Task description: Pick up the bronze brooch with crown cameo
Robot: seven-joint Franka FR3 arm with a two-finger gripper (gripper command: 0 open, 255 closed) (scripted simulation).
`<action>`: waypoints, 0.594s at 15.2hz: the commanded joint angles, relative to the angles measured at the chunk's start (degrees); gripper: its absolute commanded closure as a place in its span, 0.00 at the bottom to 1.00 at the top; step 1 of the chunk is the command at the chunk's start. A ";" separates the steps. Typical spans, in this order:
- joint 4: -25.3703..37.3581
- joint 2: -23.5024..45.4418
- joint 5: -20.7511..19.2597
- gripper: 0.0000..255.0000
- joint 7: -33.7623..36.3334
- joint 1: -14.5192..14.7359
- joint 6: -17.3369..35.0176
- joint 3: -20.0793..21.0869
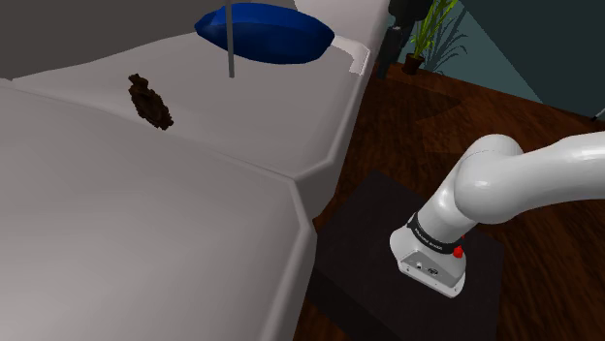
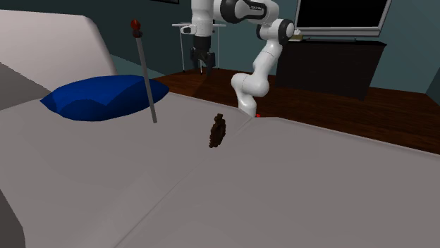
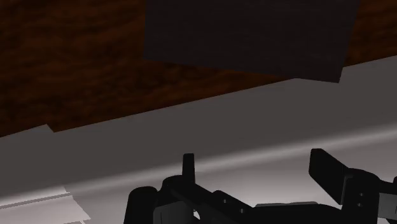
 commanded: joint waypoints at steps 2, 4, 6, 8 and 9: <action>0.44 0.99 0.73 0.00 0.95 0.49 0.75 1.00; 1.49 3.10 2.08 0.00 2.81 1.40 2.24 2.99; 2.77 5.37 3.25 0.00 4.65 2.24 3.70 4.96; 4.26 7.78 4.23 0.00 6.46 2.99 5.11 6.91; 5.10 9.04 4.65 0.00 7.36 3.34 5.79 7.88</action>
